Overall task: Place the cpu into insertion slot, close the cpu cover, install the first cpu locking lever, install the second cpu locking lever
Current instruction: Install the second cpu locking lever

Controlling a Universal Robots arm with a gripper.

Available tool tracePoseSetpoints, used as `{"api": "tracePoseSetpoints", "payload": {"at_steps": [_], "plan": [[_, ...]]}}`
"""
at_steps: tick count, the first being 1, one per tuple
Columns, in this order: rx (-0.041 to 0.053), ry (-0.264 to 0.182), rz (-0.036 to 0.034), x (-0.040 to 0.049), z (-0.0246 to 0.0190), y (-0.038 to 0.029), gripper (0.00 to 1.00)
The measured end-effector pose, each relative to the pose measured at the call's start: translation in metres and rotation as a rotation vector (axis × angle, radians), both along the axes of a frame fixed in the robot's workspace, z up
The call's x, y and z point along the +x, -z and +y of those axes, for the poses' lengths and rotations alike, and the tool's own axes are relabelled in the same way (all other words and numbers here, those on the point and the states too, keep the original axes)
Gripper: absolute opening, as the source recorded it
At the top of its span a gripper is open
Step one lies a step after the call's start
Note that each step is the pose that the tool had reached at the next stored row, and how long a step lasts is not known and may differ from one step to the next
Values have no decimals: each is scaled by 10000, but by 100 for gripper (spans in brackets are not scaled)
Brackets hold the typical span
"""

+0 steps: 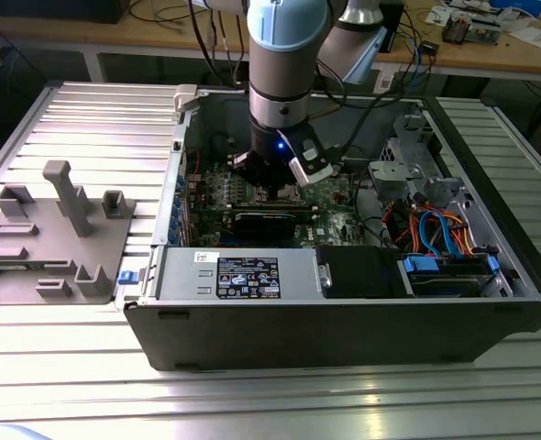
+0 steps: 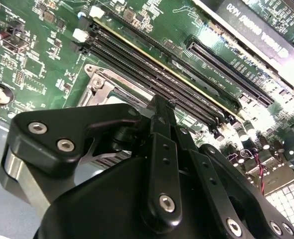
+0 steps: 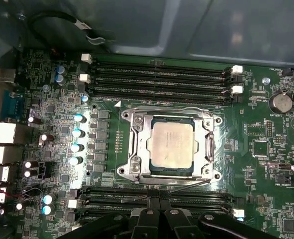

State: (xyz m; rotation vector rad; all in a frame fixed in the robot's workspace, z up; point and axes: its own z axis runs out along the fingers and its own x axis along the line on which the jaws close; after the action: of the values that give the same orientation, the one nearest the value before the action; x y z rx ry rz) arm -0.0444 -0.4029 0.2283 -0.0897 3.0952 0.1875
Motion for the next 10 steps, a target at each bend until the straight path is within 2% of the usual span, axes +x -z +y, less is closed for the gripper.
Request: {"api": "tracePoseSetpoints", "payload": {"at_steps": [6, 10], "plan": [[-1, -1, 0, -121, 0, 69, 11], [1, -10, 0, -276, 3, 134, 11]]}}
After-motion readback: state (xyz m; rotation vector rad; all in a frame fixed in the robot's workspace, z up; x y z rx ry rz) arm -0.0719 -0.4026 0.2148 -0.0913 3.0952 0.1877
